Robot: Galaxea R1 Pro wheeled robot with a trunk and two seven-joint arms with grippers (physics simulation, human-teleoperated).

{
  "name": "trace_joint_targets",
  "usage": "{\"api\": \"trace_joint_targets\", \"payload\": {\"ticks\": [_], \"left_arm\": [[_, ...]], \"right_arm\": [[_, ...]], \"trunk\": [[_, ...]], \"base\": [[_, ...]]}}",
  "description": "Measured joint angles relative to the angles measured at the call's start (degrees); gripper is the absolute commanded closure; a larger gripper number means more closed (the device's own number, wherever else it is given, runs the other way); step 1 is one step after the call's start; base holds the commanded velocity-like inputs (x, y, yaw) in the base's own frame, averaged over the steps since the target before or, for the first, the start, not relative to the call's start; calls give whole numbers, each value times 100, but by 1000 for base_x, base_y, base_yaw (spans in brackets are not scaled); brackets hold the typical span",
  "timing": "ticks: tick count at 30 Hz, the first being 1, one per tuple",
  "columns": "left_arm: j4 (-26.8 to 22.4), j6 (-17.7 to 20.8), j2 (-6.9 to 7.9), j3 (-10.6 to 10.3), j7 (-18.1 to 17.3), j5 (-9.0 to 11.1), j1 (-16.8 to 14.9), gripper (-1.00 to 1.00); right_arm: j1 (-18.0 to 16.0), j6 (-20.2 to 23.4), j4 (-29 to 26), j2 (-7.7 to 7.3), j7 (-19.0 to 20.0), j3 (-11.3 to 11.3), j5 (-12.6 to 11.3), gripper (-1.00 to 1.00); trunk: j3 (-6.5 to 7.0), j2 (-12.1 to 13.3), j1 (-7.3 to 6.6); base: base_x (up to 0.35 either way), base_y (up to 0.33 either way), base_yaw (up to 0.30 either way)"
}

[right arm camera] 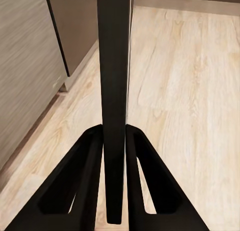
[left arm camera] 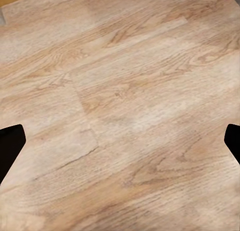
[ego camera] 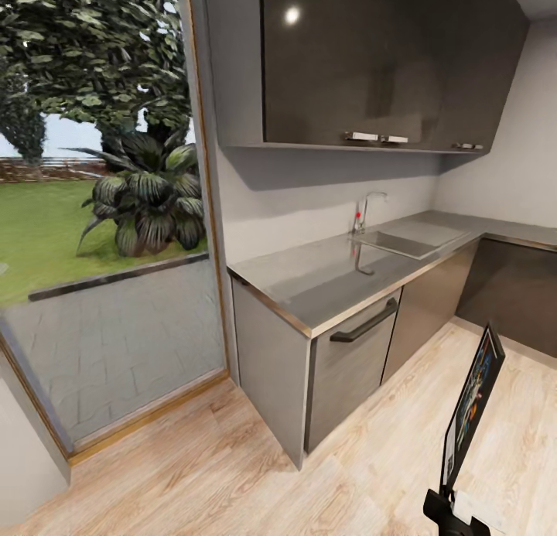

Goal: Pick up the poster from the kitchen countertop and hang it on one of the wall nails in the kitchen.

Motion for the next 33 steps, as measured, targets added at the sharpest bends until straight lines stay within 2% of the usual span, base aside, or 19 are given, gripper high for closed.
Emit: {"api": "trace_joint_targets", "payload": {"ticks": [3,21,33], "left_arm": [[3,1,0,-1,-2,3,0,-100],[46,34,-1,-18,5,6,0,-100],[48,40,-2,-38,12,9,0,-100]], "right_arm": [[0,0,3,0,0,0,0,100],[0,0,22,0,-8,-12,5,100],[0,-9,238,-4,-4,-20,2,100]], "trunk": [[0,0,0],[323,721,-395],[538,1202,-658]], "base": [[-1,0,0],[0,0,0],[0,0,0]]}}
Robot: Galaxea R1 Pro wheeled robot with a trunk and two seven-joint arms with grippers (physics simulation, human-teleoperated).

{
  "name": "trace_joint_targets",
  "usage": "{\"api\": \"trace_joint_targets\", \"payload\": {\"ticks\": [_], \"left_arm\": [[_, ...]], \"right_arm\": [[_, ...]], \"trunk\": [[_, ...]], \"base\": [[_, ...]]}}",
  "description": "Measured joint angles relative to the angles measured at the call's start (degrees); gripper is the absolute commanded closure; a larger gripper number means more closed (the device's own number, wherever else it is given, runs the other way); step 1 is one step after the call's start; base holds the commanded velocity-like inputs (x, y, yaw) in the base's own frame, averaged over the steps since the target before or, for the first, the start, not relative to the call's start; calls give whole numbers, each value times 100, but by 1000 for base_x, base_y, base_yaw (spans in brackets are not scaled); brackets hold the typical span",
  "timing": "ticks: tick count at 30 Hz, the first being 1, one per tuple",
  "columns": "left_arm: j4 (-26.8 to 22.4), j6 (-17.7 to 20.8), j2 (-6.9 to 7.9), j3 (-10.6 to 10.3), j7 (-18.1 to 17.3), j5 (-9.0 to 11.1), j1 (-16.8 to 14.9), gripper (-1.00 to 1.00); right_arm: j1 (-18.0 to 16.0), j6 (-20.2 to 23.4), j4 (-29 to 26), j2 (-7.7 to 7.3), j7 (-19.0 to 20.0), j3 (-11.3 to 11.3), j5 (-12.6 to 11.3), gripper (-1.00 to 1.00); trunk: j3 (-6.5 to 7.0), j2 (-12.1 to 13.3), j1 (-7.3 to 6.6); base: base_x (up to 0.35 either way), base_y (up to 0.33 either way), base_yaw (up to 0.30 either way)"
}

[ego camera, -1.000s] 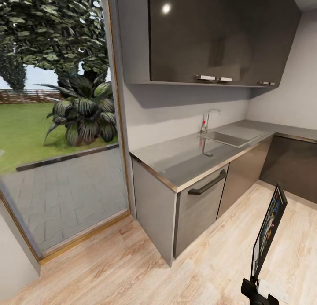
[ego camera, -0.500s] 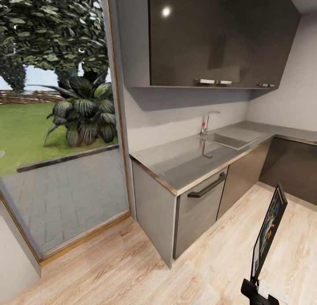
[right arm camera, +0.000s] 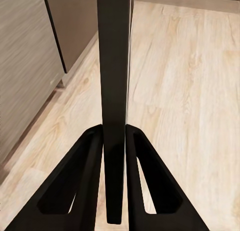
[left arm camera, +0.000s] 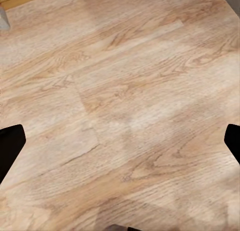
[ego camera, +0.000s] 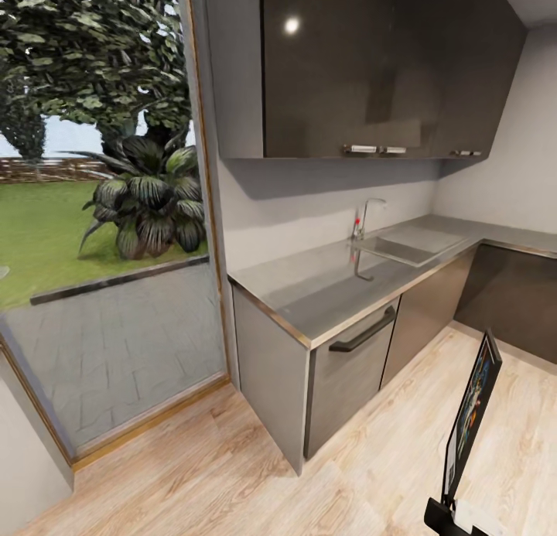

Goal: Pick up the poster from the kitchen countertop and hang it on one of the wall nails in the kitchen.

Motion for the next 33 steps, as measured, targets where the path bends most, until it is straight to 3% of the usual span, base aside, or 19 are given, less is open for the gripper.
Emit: {"api": "trace_joint_targets", "payload": {"ticks": [33], "left_arm": [[-9,4,-25,-22,17,-2,0,-100]], "right_arm": [[0,-9,23,-5,1,3,1,100]], "trunk": [[593,1325,-725]], "base": [[0,0,0]]}}
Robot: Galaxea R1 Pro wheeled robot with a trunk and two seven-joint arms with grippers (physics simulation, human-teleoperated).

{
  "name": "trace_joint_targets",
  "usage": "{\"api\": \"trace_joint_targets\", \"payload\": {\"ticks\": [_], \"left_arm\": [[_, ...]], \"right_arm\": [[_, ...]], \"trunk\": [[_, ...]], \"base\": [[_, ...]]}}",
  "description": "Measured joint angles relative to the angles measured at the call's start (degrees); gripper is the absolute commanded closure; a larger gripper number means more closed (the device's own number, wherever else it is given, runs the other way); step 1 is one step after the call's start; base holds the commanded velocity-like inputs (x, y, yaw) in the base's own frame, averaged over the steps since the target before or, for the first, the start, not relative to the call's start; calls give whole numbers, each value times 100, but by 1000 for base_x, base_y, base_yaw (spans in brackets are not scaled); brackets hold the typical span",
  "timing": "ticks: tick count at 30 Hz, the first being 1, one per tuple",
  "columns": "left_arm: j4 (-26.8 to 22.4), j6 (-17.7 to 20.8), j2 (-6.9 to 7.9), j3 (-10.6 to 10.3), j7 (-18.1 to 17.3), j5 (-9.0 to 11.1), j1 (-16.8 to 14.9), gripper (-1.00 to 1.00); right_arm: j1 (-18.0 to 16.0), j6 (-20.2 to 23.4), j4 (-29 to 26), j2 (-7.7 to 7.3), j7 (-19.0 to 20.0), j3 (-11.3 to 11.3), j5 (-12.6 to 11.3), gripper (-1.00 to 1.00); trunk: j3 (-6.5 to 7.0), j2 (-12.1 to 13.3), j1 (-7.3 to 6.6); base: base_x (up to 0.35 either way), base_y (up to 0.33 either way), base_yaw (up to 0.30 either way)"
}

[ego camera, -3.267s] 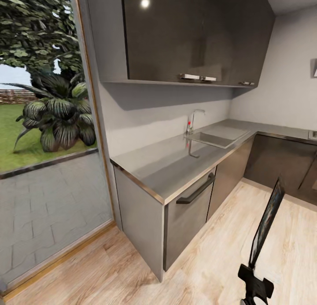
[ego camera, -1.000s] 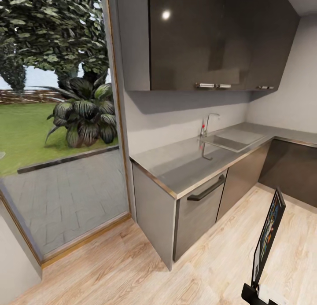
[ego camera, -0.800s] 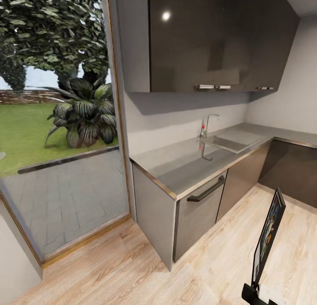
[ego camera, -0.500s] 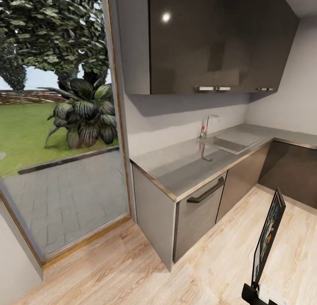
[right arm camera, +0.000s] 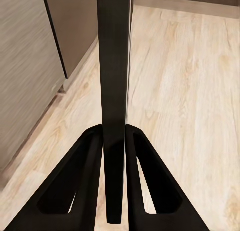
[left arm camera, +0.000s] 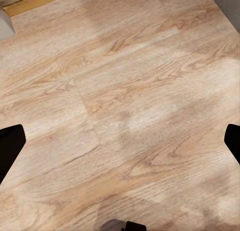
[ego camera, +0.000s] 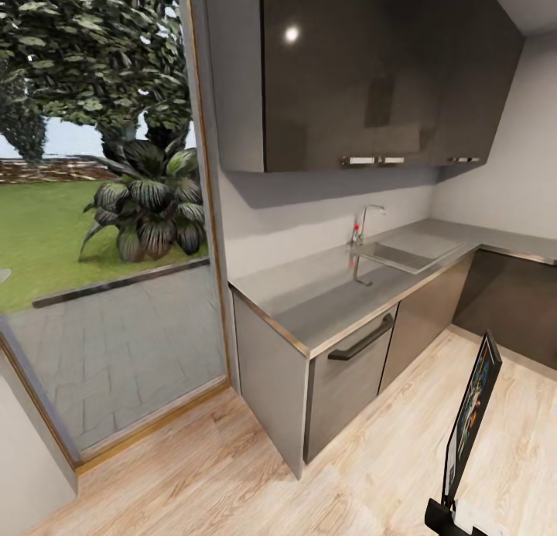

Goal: Pick up the poster from the kitchen countertop and hang it on one of the wall nails in the kitchen.

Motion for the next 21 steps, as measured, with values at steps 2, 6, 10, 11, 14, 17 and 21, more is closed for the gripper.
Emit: {"api": "trace_joint_targets", "payload": {"ticks": [2,6,10,11,14,17,21], "left_arm": [[0,0,0,0,0,-1,0,-100],[0,0,0,0,0,-1,0,-100],[0,0,0,0,0,-1,0,-100],[0,0,0,0,0,0,0,-100],[0,0,0,0,0,0,0,-100],[0,0,0,0,0,-1,0,-100],[-1,0,0,0,0,0,0,-100]], "right_arm": [[0,0,2,0,-1,0,-1,100],[0,0,2,0,-3,0,-1,100],[0,0,0,0,-3,0,-1,100],[0,0,2,0,-2,0,-1,100],[0,0,2,0,0,0,-1,100],[0,0,5,0,0,3,-1,100],[0,0,4,0,-1,5,-1,100]], "trunk": [[36,80,-44],[108,241,-132],[180,401,-220],[198,442,-242],[252,562,-308],[306,683,-374],[378,843,-462]], "base": [[0,0,0],[0,0,0],[0,0,0],[0,0,0],[0,0,0],[0,0,0],[0,0,0]]}}
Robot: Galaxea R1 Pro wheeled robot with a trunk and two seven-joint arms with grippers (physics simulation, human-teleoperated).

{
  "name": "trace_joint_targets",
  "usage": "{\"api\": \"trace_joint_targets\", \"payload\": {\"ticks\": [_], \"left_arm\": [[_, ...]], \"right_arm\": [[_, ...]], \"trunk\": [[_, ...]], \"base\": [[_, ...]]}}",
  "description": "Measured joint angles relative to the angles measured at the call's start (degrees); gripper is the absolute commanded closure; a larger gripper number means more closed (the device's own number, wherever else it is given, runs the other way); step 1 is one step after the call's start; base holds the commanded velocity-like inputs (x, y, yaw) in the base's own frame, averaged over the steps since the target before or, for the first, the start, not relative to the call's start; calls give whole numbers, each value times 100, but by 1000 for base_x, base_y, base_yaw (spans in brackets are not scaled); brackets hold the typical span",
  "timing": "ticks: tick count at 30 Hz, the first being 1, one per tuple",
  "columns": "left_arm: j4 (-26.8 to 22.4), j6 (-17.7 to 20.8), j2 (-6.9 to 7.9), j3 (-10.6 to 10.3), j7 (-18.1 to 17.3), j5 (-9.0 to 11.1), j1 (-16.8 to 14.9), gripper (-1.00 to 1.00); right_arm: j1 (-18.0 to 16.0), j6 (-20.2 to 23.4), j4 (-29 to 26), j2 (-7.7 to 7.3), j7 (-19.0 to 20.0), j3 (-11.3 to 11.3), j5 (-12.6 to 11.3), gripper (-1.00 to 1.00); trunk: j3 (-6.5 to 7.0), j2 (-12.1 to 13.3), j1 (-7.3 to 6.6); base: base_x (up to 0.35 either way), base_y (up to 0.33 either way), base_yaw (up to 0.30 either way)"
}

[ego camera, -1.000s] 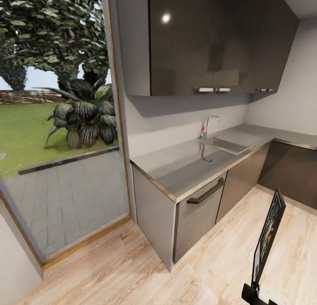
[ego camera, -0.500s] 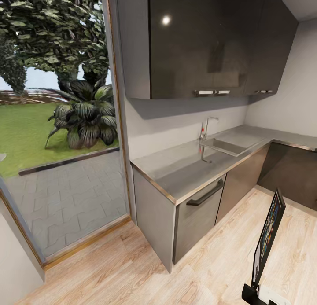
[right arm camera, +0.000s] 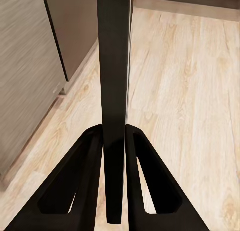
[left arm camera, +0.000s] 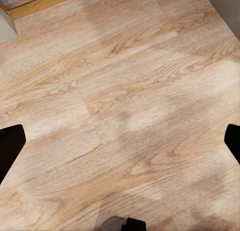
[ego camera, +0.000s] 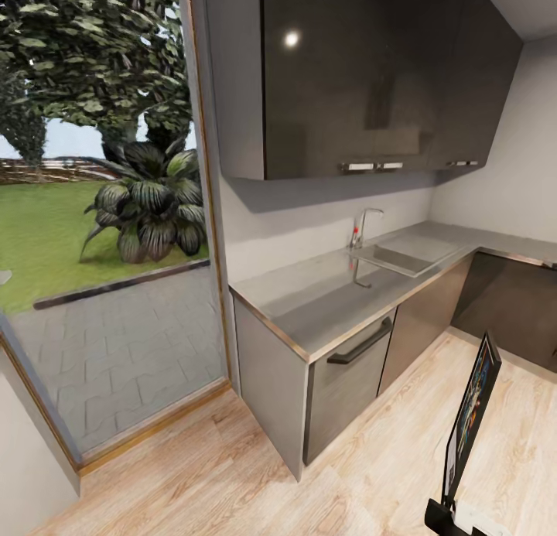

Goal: Pick up the poster from the kitchen countertop and hang it on one of the wall nails in the kitchen.

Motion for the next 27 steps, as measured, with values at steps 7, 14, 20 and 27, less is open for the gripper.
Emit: {"api": "trace_joint_targets", "payload": {"ticks": [7,14,20,27], "left_arm": [[1,0,0,0,0,-1,0,-100],[1,2,0,0,0,0,0,-100],[1,3,-1,0,0,0,0,-100],[1,0,0,0,0,-2,0,-100]], "right_arm": [[0,0,1,0,2,3,-1,100],[0,0,1,0,3,3,7,100],[0,0,-1,0,-1,3,3,100],[0,0,3,0,-1,3,7,100]], "trunk": [[126,281,-154],[252,562,-308],[360,803,-440],[486,1085,-594]], "base": [[0,0,0],[0,0,0],[0,0,0],[0,0,0]]}}
